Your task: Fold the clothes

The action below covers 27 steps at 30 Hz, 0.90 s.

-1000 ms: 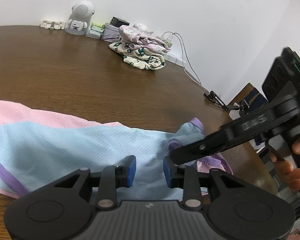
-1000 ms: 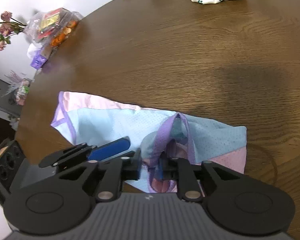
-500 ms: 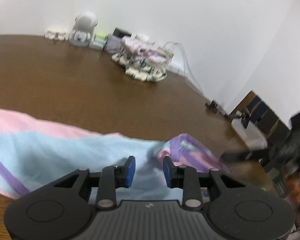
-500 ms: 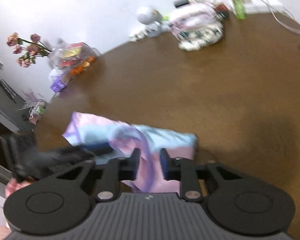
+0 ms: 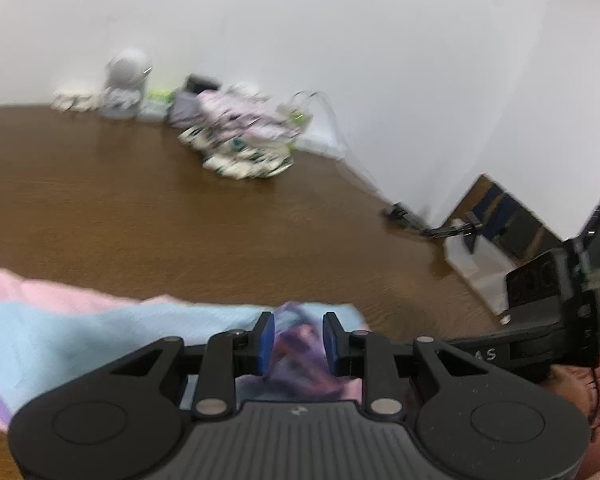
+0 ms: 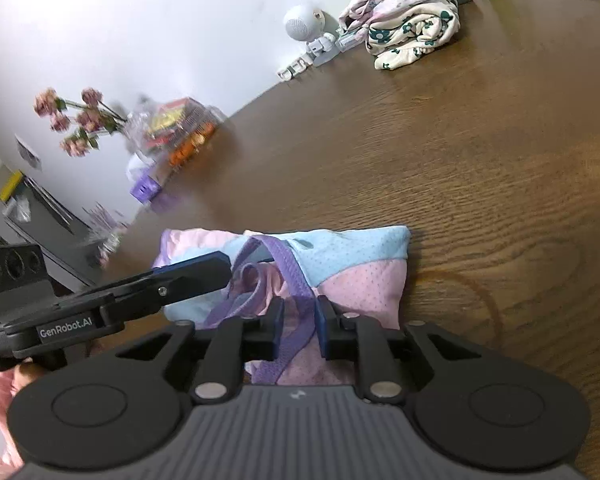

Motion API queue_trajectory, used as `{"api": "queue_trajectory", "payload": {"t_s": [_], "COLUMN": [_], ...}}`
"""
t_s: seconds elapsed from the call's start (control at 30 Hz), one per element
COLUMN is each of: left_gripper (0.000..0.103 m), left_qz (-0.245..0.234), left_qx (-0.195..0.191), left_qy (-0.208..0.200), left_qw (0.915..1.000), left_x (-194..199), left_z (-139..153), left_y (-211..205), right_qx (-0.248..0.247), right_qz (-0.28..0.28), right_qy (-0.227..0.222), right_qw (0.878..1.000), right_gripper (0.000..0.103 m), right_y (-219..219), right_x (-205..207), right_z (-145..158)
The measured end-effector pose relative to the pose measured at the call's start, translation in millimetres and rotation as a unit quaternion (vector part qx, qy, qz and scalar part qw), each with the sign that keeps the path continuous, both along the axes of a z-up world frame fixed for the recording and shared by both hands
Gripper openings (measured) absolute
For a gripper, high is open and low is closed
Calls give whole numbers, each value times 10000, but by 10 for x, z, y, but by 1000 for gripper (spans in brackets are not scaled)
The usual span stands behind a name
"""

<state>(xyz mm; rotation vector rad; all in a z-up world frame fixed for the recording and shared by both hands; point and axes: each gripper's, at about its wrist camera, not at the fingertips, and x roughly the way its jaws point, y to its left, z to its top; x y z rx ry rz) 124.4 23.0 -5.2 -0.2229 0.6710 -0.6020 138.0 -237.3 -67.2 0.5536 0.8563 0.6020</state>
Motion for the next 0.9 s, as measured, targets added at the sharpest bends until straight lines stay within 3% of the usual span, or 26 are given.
{"api": "queue_trajectory", "payload": {"t_s": [0.13,0.27,0.33,0.43,0.7,0.77,0.83,0.87,0.9], "left_gripper": [24,18,11,9,12,32,69,77,88], "left_qz": [-415,-568,-527,-295,-158,-100,63,174,290], "left_qx": [42,689,1033,1500,1411,1201,827,641,519], "left_qy": [-339,-209,-86,-44,97,100,-4,-106,-211], "left_qw": [9986,9958,9932,9882,9898,9927,9966,9977,9980], "left_x": [-22,77,133,214,334,315,241,182,119], "left_z": [128,43,-38,-158,-259,-212,-109,-52,-3], "left_y": [-193,-487,-601,-653,-515,-436,-277,-181,-91], "right_qx": [-139,-523,-750,-1068,-1510,-1340,-1012,-871,-765], "right_qz": [22,103,310,582,764,714,600,506,394], "right_qy": [-406,-911,-969,-946,-1013,-1008,-1102,-1173,-1226], "right_qw": [9991,9944,9920,9881,9804,9832,9869,9880,9887], "right_gripper": [26,26,26,26,26,34,58,64,77], "right_y": [-97,-174,-92,74,296,244,128,58,-22], "right_x": [-161,-348,-359,-342,-436,-460,-502,-529,-556], "right_z": [130,302,298,233,122,149,225,275,320]}}
